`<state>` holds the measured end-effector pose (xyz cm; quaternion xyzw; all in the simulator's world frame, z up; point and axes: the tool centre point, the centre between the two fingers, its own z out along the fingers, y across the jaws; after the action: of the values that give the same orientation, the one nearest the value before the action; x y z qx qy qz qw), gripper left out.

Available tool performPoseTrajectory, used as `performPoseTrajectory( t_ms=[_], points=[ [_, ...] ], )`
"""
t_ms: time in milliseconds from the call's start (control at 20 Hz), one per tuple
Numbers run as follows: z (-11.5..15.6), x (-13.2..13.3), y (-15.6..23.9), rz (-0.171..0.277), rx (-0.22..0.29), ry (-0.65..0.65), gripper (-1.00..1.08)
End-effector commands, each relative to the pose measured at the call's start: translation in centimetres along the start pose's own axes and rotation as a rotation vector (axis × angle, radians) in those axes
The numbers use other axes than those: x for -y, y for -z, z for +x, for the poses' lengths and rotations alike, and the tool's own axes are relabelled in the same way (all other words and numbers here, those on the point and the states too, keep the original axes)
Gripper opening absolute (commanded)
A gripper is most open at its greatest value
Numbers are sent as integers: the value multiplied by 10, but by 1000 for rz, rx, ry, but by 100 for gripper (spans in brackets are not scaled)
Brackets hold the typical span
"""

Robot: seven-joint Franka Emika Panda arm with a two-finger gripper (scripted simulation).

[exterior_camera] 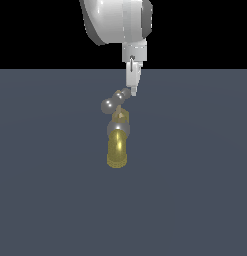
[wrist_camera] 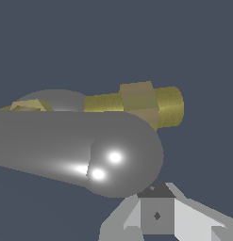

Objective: Turn on the faucet by rotating a designated handle.

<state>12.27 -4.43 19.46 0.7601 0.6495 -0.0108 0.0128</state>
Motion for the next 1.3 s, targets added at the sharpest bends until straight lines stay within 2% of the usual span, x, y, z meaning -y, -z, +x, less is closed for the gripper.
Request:
performPoseTrajectory(
  t_ms=[0,100,150,1250],
  points=[
    [76,8,4,4,-32,79,-100],
    [83,7,4,4,-33,82,-100],
    [21,-2,0,-1,-2,9,-100],
    [142,66,6,4,-33,80,-100]
  ],
)
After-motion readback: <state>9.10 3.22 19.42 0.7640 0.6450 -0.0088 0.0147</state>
